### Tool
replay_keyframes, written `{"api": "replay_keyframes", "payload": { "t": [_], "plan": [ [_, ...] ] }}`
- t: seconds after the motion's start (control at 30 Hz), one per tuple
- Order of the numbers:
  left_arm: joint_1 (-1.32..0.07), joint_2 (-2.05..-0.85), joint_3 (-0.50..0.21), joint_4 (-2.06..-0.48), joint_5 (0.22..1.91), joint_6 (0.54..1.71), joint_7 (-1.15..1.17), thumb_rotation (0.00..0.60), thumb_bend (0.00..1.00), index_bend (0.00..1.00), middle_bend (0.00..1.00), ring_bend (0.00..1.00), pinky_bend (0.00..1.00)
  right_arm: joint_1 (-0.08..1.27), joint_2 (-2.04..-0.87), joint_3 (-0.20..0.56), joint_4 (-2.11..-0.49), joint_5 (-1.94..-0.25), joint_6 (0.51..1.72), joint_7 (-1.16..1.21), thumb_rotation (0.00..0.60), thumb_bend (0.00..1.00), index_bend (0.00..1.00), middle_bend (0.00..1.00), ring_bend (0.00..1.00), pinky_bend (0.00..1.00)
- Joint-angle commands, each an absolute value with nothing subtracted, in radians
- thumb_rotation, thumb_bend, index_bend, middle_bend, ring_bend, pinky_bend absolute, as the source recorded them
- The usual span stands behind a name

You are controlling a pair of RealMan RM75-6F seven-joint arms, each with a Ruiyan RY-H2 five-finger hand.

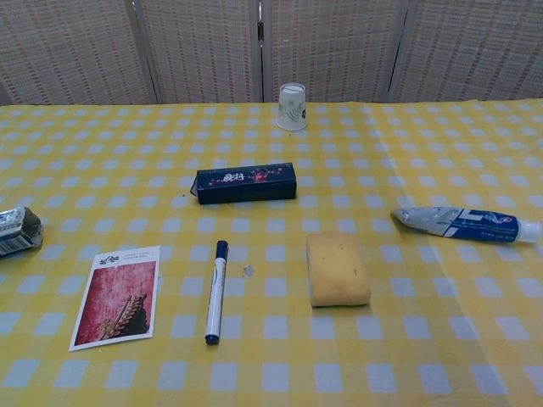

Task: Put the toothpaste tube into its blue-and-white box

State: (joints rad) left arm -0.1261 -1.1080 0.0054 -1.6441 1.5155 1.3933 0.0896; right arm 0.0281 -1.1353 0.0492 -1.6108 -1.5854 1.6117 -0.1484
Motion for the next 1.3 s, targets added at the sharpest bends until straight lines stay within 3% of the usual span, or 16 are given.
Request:
{"api": "replay_keyframes", "payload": {
  "t": [0.03, 0.23, 0.27, 0.33, 0.4, 0.67, 0.83, 1.3],
  "plan": [
    [-0.137, -1.107, 0.024, -1.622, 1.56, 1.384, 0.047, 0.6, 0.15, 0.0, 0.01, 0.0, 0.0, 0.024, -1.148, 0.061, -1.599, -1.581, 1.625, -0.161, 0.6, 0.32, 0.0, 0.0, 0.0, 0.0],
    [-0.143, -1.146, 0.035, -1.583, 1.628, 1.417, 0.011, 0.6, 0.15, 0.05, 0.04, 0.0, 0.01, 0.023, -1.149, 0.058, -1.599, -1.579, 1.616, -0.165, 0.6, 0.32, 0.0, 0.0, 0.0, 0.0],
    [-0.145, -1.163, 0.034, -1.574, 1.655, 1.439, -0.012, 0.6, 0.15, 0.06, 0.06, 0.01, 0.04, 0.02, -1.153, 0.06, -1.596, -1.575, 1.622, -0.17, 0.6, 0.32, 0.0, 0.0, 0.0, 0.0],
    [-0.148, -1.195, 0.039, -1.551, 1.677, 1.448, -0.048, 0.6, 0.15, 0.12, 0.18, 0.1, 0.2, 0.017, -1.159, 0.061, -1.591, -1.571, 1.623, -0.183, 0.6, 0.32, 0.0, 0.0, 0.0, 0.0],
    [-0.161, -1.208, 0.044, -1.543, 1.671, 1.416, -0.05, 0.6, 0.14, 0.14, 0.23, 0.13, 0.24, 0.018, -1.161, 0.057, -1.591, -1.569, 1.614, -0.182, 0.6, 0.32, 0.0, 0.0, 0.0, 0.0],
    [-0.237, -1.257, -0.013, -1.567, 1.512, 1.238, -0.01, 0.6, 0.15, 0.12, 0.19, 0.08, 0.17, 0.024, -1.156, 0.058, -1.599, -1.572, 1.599, -0.164, 0.6, 0.32, 0.0, 0.0, 0.0, 0.0],
    [-0.27, -1.3, -0.042, -1.501, 1.458, 1.193, 0.005, 0.6, 0.14, 0.08, 0.12, 0.02, 0.12, 0.039, -1.146, 0.052, -1.602, -1.569, 1.561, -0.142, 0.6, 0.32, 0.0, 0.0, 0.0, 0.0],
    [-0.335, -1.351, -0.102, -1.432, 1.254, 1.056, 0.072, 0.6, 0.15, 0.14, 0.17, 0.14, 0.28, 0.038, -1.146, 0.048, -1.605, -1.578, 1.563, -0.147, 0.6, 0.33, 0.0, 0.0, 0.0, 0.0]
  ]
}}
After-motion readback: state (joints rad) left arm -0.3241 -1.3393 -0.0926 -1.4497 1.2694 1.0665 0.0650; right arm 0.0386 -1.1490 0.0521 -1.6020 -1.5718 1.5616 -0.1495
